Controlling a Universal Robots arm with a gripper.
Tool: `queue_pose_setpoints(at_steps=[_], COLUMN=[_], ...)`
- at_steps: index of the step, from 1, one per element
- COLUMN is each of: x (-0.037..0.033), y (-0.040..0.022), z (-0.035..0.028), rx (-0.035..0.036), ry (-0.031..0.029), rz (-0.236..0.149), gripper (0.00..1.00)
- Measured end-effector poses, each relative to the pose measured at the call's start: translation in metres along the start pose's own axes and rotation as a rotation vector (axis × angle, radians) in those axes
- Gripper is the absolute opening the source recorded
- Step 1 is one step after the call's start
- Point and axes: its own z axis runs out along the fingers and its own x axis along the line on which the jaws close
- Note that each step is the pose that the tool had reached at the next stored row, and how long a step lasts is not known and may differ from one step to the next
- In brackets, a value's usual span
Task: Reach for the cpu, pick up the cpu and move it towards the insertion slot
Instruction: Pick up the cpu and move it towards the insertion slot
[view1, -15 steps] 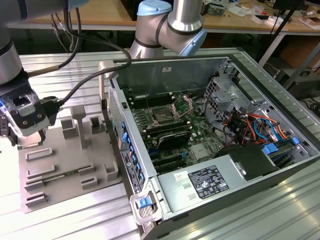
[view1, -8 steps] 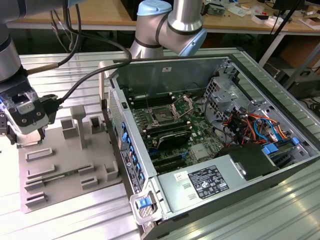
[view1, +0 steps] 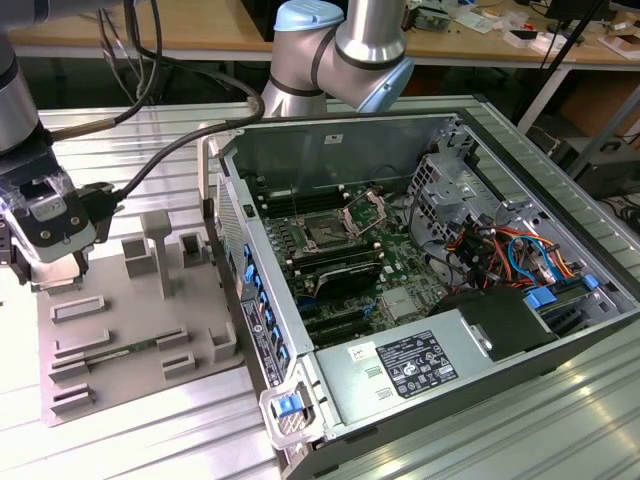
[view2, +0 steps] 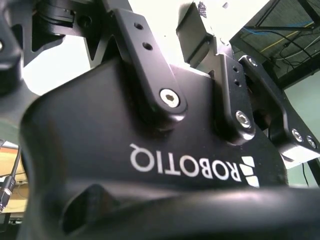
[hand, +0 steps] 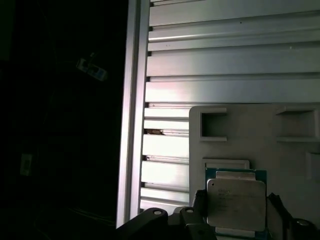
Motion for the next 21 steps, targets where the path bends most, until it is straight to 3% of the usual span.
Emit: queue_pose_setpoints(at_steps=[21], x=[-0.0001], y=[0.001], z=[-0.017], rx=[-0.0061], ry=[-0.0002], rz=[0.0], gripper=[0.54])
